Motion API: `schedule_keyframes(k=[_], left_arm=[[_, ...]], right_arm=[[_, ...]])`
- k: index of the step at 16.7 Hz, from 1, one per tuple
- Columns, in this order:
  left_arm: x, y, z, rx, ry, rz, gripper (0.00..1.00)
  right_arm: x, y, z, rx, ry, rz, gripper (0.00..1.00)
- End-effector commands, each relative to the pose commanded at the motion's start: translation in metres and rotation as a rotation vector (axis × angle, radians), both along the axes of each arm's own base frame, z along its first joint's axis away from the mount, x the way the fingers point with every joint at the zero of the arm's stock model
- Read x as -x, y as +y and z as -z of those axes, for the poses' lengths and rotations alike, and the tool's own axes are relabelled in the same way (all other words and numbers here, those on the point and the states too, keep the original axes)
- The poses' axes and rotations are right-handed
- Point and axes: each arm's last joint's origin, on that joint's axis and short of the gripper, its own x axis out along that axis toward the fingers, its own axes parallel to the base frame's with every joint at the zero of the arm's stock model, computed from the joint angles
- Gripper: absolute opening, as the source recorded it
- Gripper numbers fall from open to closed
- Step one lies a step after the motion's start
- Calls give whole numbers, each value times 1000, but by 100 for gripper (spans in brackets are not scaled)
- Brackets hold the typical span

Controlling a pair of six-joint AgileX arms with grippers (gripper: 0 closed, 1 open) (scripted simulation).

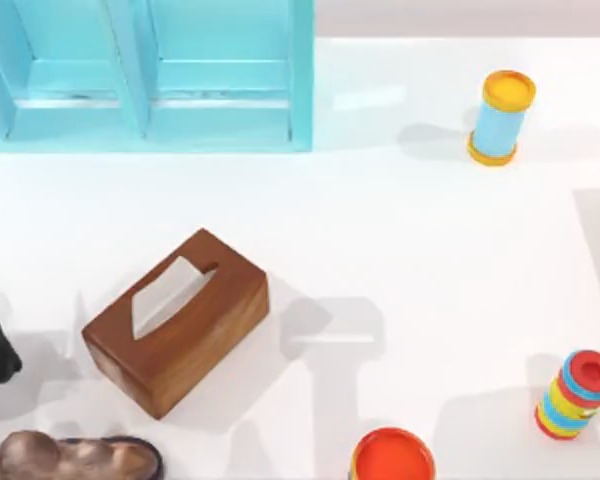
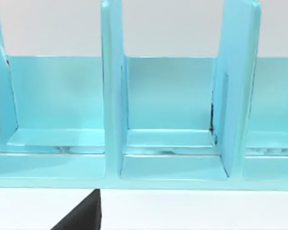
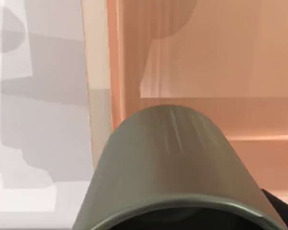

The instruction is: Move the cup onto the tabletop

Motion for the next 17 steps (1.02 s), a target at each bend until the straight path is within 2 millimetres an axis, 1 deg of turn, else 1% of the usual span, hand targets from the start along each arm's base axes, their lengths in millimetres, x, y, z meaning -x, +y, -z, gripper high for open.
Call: schedule_keyframes(k=[2,4,6,8,10,12,13,15,17], left_arm=[[0,0,0,0,0,0,100],[0,0,0,0,0,0,100],[0,0,0,0,0,0,100],[0,0,0,0,0,0,100],[0,0,0,0,0,0,100],[0,0,0,0,0,0,100],[0,0,0,0,0,0,100],[0,0,0,0,0,0,100],[0,0,0,0,0,0,100]], right_arm=[[-9,3,-2,-2,8,-4,0],[-28,12,-7,-4,27,-13,0],[-57,27,-12,-3,48,-22,0],[-93,50,-19,1,57,-29,0],[-129,83,-24,6,54,-29,0],[-161,125,-27,9,42,-24,0],[-173,148,-26,8,34,-21,0],[-190,195,-24,5,13,-13,0],[-197,239,-18,1,-2,-7,0]])
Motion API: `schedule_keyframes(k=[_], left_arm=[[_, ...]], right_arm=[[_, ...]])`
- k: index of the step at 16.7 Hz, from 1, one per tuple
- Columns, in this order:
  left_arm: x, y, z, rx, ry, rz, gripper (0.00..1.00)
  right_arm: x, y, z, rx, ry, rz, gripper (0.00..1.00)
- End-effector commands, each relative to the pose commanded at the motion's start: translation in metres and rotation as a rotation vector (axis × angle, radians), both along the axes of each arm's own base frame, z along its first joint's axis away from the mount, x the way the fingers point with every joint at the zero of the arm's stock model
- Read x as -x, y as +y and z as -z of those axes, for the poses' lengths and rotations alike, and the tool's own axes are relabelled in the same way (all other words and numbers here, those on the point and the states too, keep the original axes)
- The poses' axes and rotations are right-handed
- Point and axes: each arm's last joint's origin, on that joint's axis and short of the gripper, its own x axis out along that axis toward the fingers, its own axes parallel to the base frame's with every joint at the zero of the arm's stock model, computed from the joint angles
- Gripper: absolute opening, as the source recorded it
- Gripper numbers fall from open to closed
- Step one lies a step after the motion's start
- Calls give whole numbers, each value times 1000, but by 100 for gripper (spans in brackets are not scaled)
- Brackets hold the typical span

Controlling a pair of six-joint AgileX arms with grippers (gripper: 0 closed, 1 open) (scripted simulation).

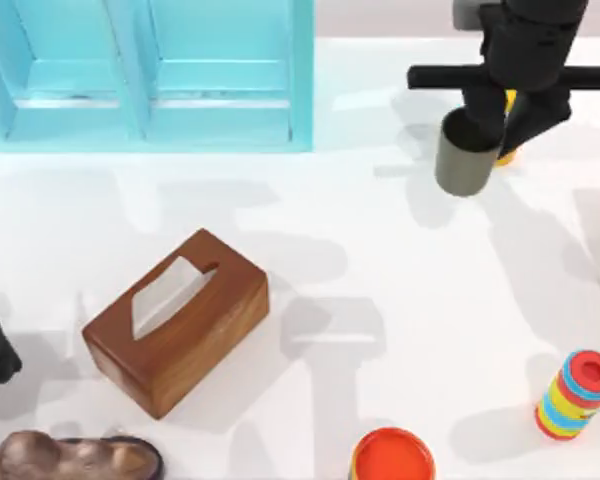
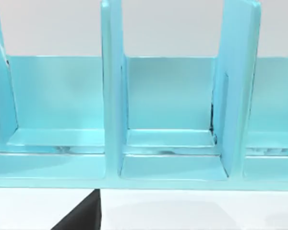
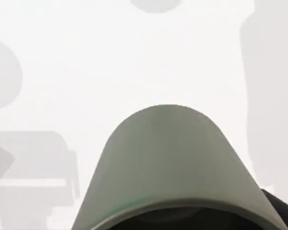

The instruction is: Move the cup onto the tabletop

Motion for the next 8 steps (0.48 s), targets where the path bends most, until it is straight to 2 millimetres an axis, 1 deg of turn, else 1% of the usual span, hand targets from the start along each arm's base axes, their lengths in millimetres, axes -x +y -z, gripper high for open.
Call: schedule_keyframes(k=[2,3,4,5,8], left_arm=[[0,0,0,0,0,0,100],[0,0,0,0,0,0,100],[0,0,0,0,0,0,100],[0,0,0,0,0,0,100],[0,0,0,0,0,0,100]], right_arm=[[0,36,8,-1,-7,3,0],[1,50,12,-1,-8,3,0],[3,60,15,-1,-8,3,0],[4,66,17,0,-9,3,0],[4,67,17,0,-9,3,0]])
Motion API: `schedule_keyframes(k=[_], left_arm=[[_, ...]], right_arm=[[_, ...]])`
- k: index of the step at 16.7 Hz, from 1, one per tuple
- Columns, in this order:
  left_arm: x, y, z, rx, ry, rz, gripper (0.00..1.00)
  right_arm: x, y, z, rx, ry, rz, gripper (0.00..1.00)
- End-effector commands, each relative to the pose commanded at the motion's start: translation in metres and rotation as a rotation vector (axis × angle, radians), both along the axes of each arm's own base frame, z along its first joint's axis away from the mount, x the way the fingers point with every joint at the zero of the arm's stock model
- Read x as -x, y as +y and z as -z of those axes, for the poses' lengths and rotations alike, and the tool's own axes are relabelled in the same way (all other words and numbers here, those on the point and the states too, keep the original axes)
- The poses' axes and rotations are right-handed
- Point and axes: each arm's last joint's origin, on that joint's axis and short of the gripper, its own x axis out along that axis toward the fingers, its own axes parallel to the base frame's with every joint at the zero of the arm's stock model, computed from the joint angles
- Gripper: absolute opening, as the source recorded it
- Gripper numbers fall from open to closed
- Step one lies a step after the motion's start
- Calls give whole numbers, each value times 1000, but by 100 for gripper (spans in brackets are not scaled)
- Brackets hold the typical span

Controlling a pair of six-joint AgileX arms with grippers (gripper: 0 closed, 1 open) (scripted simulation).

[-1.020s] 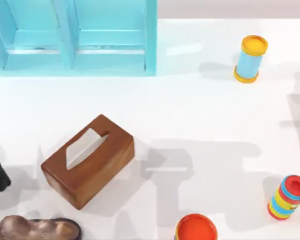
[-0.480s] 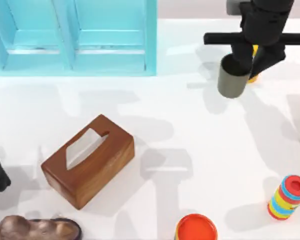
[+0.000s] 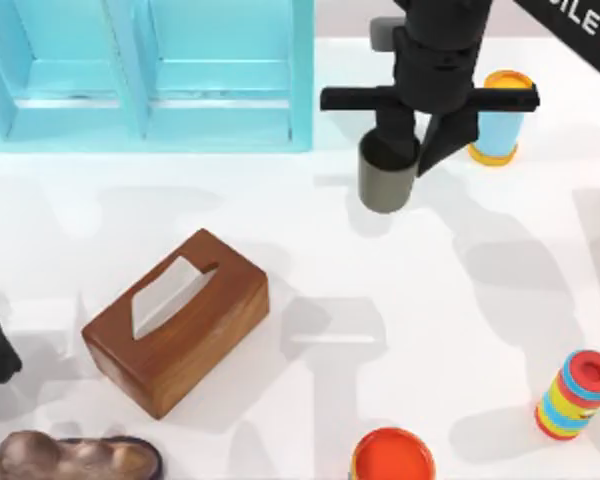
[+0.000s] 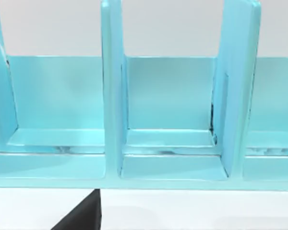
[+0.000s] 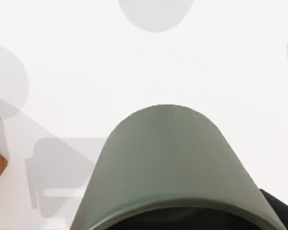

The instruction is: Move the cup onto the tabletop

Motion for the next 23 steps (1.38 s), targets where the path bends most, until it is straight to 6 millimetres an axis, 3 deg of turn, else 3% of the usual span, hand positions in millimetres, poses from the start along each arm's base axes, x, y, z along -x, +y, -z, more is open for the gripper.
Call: schedule_keyframes(k=[5,11,16,23], left_arm=[[0,0,0,0,0,0,100],[0,0,0,0,0,0,100],[0,0,0,0,0,0,100],[0,0,0,0,0,0,100]], right_arm=[[-2,1,9,-4,0,3,0],[-1,8,60,2,3,2,0],[0,9,64,0,0,0,0],[0,9,64,0,0,0,53]])
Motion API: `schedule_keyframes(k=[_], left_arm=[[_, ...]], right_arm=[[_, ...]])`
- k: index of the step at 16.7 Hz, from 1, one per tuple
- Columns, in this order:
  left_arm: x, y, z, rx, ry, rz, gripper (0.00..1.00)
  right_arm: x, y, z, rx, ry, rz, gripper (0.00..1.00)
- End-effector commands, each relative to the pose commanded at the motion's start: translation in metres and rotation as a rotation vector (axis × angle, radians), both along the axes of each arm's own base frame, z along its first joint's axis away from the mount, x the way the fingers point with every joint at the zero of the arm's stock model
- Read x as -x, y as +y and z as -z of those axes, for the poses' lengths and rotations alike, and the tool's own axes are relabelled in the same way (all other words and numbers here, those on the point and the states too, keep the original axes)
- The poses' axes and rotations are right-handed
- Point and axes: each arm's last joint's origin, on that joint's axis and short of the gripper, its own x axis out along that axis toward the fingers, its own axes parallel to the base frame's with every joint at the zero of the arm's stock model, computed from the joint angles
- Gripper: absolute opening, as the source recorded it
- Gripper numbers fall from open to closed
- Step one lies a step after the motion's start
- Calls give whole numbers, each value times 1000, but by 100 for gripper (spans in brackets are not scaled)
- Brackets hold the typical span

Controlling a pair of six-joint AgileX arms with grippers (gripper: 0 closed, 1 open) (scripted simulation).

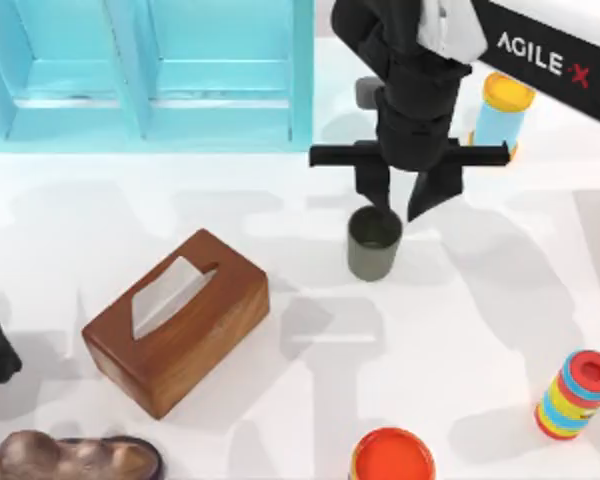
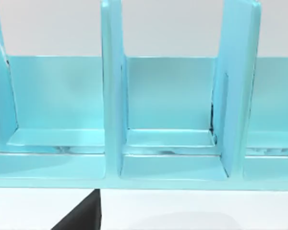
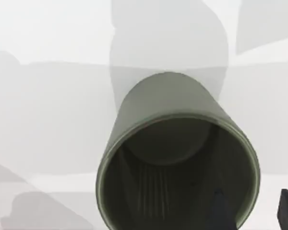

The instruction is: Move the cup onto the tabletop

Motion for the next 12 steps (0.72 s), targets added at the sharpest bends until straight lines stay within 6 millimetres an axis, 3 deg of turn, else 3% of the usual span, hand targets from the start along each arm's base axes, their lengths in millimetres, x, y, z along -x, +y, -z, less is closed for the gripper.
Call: schedule_keyframes(k=[6,12], left_arm=[[0,0,0,0,0,0,100],[0,0,0,0,0,0,100]], right_arm=[[0,0,0,0,0,0,98],[0,0,0,0,0,0,100]])
